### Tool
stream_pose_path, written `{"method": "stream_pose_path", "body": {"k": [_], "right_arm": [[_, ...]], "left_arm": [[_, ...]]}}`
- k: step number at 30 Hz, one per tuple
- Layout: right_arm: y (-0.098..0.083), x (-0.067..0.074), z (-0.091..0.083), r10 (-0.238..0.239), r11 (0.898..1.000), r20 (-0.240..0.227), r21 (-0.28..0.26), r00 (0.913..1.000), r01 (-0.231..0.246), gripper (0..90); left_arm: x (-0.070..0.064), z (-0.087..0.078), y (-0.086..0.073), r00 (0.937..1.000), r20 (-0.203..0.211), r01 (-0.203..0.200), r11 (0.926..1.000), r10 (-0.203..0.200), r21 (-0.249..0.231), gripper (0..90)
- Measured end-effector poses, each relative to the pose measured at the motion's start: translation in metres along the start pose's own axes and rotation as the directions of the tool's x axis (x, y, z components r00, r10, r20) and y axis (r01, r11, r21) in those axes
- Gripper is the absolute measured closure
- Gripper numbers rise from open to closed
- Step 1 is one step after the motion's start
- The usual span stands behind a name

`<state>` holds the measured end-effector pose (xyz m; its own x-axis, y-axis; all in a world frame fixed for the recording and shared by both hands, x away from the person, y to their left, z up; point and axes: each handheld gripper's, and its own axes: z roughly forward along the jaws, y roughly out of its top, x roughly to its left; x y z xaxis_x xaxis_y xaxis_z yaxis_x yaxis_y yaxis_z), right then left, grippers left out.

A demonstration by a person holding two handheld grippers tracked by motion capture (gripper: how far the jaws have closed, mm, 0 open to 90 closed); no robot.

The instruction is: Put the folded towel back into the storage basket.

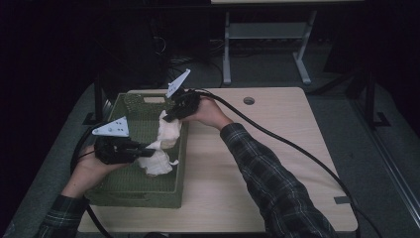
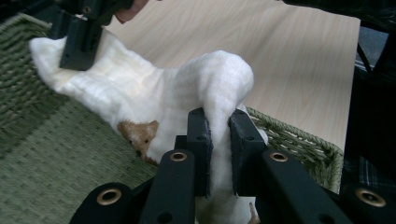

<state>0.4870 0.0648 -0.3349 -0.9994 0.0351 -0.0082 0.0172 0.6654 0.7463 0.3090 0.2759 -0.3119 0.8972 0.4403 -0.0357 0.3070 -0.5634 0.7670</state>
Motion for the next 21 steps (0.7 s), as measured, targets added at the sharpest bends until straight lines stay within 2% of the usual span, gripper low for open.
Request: {"method": "stream_pose_path", "body": {"k": [9,10,13,15,18,21], "right_arm": [[-0.003,-0.001,0.01,0.006,1.0,-0.009,0.015,0.9999,-0.006,81.5],[-0.003,-0.001,0.011,0.005,1.0,-0.01,0.014,0.9999,-0.004,81.4],[-0.004,-0.001,0.013,0.01,1.0,-0.012,0.015,0.9999,-0.01,81.4],[-0.004,-0.002,0.014,0.007,1.0,-0.009,0.022,0.9999,-0.007,81.4],[-0.004,-0.004,0.014,0.009,1.0,-0.004,0.029,1.0,-0.009,81.4],[-0.003,-0.006,0.013,0.016,1.0,0.0,0.018,0.9999,-0.016,81.5]], "left_arm": [[0.002,0.01,-0.009,0.9997,0.025,0.003,0.9998,-0.004,0.021,77.2],[0.002,0.011,-0.009,0.9996,0.027,0.002,0.9999,-0.003,0.017,74.3],[0.002,0.012,-0.01,0.9999,0.012,-0.002,1.0,0.002,0.0,52.8],[0.003,0.013,-0.01,1.0,-0.003,0.0,1.0,0.0,-0.007,45.2],[0.004,0.014,-0.01,0.9999,-0.01,0.002,0.9998,-0.002,-0.017,40.1],[0.004,0.017,-0.009,0.9999,-0.01,0.005,0.9997,-0.006,-0.022,38.8]]}}
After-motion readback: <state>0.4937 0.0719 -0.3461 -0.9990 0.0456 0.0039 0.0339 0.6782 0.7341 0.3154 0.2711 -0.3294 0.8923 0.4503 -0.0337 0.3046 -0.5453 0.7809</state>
